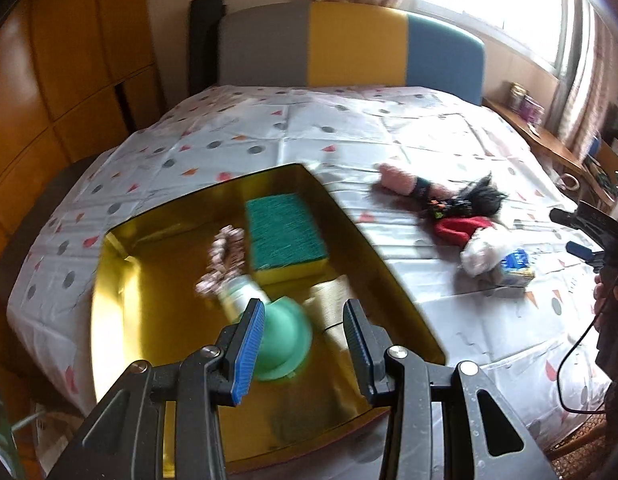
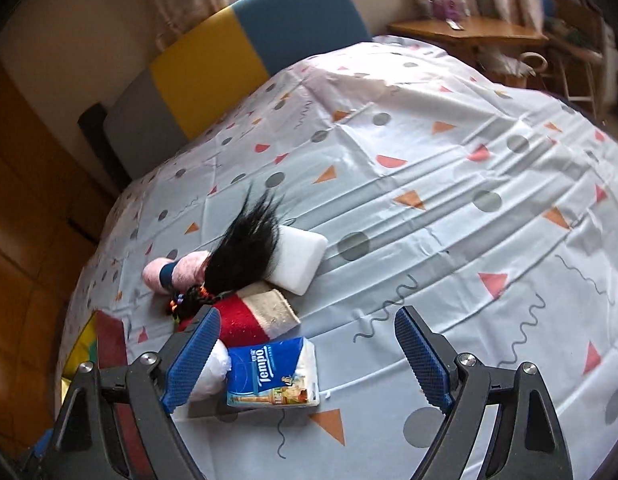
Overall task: Organize soft objects
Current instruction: 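Withdraw the right gripper from the tray toward the remaining items, then grasp the black-haired doll by its beaded braids with the left gripper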
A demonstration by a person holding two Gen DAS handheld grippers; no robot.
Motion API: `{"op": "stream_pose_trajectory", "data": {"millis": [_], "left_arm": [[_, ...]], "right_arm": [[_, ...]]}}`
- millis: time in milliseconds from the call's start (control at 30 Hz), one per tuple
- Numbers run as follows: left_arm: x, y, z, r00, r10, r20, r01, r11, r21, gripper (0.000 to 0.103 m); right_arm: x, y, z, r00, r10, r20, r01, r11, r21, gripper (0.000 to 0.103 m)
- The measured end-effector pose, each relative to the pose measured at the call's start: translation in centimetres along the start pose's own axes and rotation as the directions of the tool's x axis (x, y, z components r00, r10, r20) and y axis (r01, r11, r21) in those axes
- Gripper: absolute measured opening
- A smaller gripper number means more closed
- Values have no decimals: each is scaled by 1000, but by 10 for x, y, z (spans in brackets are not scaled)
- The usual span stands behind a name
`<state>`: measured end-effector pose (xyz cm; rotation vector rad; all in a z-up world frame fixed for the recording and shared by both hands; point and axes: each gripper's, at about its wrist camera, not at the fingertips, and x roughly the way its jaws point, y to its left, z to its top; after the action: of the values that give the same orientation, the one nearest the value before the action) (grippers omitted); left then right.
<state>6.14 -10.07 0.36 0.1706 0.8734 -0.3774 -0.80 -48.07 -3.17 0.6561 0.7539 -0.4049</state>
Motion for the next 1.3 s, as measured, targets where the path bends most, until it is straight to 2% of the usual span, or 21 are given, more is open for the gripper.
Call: {"op": "stream_pose_trajectory", "data": {"millis": [267,433,533,633,767,900,967,1100,1300], "left_arm": [[21,-46,26,995,-90,-40,92,993,68,41],[41,-74,49,984,-155,-84,161,984,78,41],[59,-92,68,972,-206,-112,215,974,77,41],[81,-110,80,965,-219,-145,234,968,95,41],[117,-135,95,946,-243,-214,270,957,108,41],[149,-154,105,940,-238,-243,275,953,131,41],[167,-164,108,930,-232,-284,284,946,158,41],[187,-179,115,932,-210,-295,272,944,187,48],[199,-198,127,922,-241,-304,312,927,209,47]], "right_arm": [[-3,-5,0,1000,4,-6,-4,999,34,90],[-4,-2,-1,1000,18,-14,-17,999,28,90],[-4,-1,-1,999,30,-19,-30,999,28,90],[-3,0,-1,999,46,-26,-45,999,31,91],[-1,1,-2,997,62,-41,-61,998,31,91],[1,1,-1,996,75,-52,-73,997,37,91],[2,0,-1,995,85,-57,-83,996,45,91],[3,-1,-1,993,102,-67,-98,993,58,92],[7,1,-3,989,118,-87,-113,992,60,92]]}}
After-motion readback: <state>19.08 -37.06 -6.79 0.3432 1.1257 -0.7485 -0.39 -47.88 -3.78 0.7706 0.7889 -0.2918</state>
